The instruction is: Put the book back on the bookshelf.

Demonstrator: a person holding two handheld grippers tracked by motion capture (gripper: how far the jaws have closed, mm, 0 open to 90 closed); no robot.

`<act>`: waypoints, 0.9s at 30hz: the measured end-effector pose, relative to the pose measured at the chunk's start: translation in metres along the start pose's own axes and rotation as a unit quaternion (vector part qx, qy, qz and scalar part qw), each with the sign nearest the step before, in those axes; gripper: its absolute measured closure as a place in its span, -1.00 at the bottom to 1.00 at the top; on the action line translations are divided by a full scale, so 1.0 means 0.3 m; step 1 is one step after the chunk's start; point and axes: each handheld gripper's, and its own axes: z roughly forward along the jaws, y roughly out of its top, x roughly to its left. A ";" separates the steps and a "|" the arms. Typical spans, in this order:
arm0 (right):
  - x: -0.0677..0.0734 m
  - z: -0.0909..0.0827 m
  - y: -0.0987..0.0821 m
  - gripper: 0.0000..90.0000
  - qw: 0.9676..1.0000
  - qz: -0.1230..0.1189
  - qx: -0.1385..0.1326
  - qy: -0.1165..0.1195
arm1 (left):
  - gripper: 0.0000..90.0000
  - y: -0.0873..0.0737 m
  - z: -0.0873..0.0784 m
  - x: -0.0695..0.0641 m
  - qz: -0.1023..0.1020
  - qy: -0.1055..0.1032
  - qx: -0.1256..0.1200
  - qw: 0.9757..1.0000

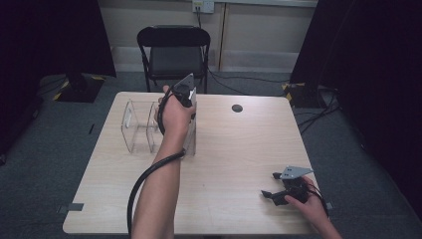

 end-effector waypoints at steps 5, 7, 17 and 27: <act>0.000 0.000 0.000 -0.69 1.000 0.000 0.000 0.000 | 0.11 0.008 0.000 0.005 0.004 -0.004 0.012 1.000; 0.000 0.000 0.000 -0.69 1.000 0.000 0.000 0.000 | 0.10 0.012 0.003 0.004 0.003 -0.006 0.013 1.000; 0.000 0.000 0.000 -0.69 1.000 0.000 0.000 0.000 | 0.08 0.032 0.010 0.003 0.002 -0.006 0.007 1.000; 0.000 0.000 0.000 -0.69 1.000 0.000 0.000 0.000 | 0.19 0.030 0.009 -0.001 -0.010 0.001 -0.001 1.000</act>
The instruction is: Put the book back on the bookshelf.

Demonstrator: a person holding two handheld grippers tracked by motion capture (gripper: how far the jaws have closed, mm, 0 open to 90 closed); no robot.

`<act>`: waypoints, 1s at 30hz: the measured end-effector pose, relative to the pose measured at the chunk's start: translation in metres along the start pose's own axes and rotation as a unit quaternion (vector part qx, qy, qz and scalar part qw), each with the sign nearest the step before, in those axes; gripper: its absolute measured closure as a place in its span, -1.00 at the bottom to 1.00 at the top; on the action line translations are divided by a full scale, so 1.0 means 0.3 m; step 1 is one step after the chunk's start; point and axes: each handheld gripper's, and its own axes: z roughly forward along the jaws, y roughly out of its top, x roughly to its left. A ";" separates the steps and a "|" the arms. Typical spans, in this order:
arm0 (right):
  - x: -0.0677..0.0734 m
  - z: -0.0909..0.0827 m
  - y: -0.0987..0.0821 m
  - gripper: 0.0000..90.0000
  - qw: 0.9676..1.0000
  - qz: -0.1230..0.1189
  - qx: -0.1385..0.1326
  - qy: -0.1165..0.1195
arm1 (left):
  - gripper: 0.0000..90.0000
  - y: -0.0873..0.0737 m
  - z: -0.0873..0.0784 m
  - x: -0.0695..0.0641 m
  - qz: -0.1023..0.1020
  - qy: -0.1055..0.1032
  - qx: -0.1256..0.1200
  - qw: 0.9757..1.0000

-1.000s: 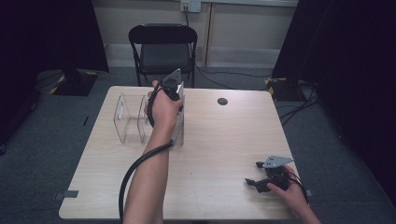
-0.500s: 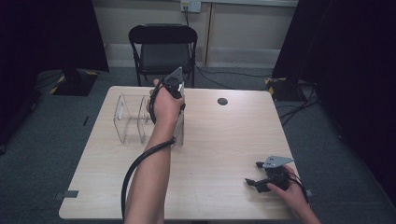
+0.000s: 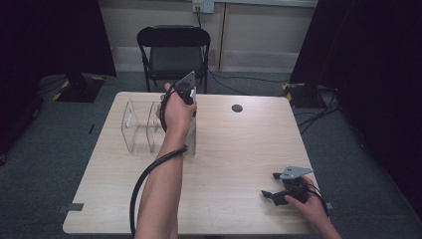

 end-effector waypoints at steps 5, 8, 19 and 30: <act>0.000 0.000 0.000 -0.69 1.000 0.000 0.000 0.000 | 0.19 0.002 -0.002 0.002 -0.004 -0.004 -0.001 1.000; 0.000 0.000 0.000 -0.69 1.000 0.000 0.000 0.000 | 0.19 0.006 -0.002 0.004 -0.015 -0.008 -0.011 1.000; 0.000 0.000 0.000 -0.69 1.000 0.000 0.000 0.001 | 0.17 0.016 0.006 -0.008 -0.015 0.003 -0.022 1.000; 0.000 0.000 0.000 -0.69 1.000 -0.002 0.000 0.001 | 0.07 -0.002 -0.003 -0.007 -0.011 -0.010 -0.022 1.000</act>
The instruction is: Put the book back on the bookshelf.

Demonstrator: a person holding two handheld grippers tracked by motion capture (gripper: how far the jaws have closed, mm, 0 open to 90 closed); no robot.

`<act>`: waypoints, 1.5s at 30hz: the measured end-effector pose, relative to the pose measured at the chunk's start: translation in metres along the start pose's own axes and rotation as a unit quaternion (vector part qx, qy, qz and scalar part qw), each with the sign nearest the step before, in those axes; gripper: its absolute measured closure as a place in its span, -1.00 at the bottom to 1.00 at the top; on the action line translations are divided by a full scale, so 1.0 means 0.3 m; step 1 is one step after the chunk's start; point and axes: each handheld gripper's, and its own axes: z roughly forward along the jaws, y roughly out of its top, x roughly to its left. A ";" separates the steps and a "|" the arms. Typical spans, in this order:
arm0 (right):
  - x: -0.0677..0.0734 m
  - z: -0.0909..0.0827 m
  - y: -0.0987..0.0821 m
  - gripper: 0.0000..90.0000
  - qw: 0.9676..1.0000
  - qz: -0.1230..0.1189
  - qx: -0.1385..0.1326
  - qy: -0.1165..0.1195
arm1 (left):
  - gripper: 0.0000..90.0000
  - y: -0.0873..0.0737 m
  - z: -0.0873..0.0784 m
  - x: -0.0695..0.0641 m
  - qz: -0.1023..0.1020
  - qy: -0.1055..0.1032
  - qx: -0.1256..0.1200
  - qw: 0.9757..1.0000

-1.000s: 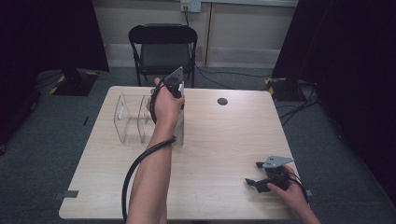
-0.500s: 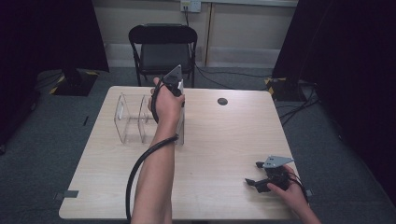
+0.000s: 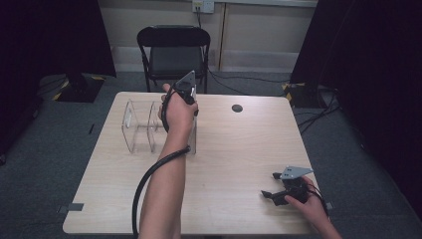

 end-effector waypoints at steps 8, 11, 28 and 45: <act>0.001 0.000 0.000 -0.69 1.000 0.001 0.000 0.000 | 0.00 -0.031 -0.008 0.007 0.012 -0.010 0.008 1.000; 0.000 0.000 0.000 -0.69 1.000 0.001 0.000 0.000 | 0.01 -0.040 -0.013 0.008 0.016 -0.011 0.003 1.000; 0.000 0.000 0.000 -0.69 1.000 0.001 0.000 0.000 | -0.06 -0.083 -0.047 0.032 0.015 -0.031 0.000 0.999; 0.000 0.000 0.000 -0.69 1.000 0.001 0.000 0.000 | -0.12 -0.113 -0.061 0.042 0.021 -0.041 -0.007 0.999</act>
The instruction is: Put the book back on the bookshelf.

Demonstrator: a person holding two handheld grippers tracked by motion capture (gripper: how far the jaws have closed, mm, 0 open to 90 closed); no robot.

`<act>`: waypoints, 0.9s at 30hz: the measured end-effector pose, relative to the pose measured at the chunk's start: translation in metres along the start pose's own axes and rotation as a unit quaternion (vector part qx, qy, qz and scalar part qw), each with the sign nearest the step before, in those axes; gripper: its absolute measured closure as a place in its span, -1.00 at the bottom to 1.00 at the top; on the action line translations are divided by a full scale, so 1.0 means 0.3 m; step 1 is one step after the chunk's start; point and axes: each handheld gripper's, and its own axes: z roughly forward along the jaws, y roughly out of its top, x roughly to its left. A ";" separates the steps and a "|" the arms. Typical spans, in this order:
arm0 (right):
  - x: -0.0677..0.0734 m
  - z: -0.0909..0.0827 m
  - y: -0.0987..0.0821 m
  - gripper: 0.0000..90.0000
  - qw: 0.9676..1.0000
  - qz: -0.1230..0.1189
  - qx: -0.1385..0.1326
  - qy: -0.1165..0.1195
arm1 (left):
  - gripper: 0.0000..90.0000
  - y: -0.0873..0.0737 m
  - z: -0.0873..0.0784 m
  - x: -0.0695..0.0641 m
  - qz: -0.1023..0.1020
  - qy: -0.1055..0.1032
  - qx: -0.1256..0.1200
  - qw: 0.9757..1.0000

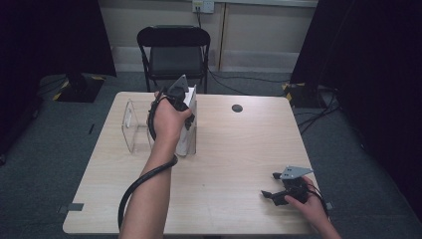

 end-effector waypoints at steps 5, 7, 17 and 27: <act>0.000 0.000 0.000 -0.69 1.000 0.000 0.000 0.000 | -0.14 -0.006 -0.005 -0.005 0.002 -0.008 -0.001 1.000; 0.000 0.000 0.000 -0.69 1.000 0.000 0.000 0.000 | -0.15 -0.008 -0.007 -0.007 0.008 -0.010 0.000 1.000; 0.000 0.000 0.000 -0.69 1.000 0.000 0.000 0.000 | -0.19 -0.024 -0.005 -0.011 0.017 -0.016 0.000 1.000; 0.000 0.000 0.000 -0.69 1.000 0.000 0.000 0.000 | -0.25 -0.050 -0.012 -0.012 0.027 -0.023 -0.006 0.999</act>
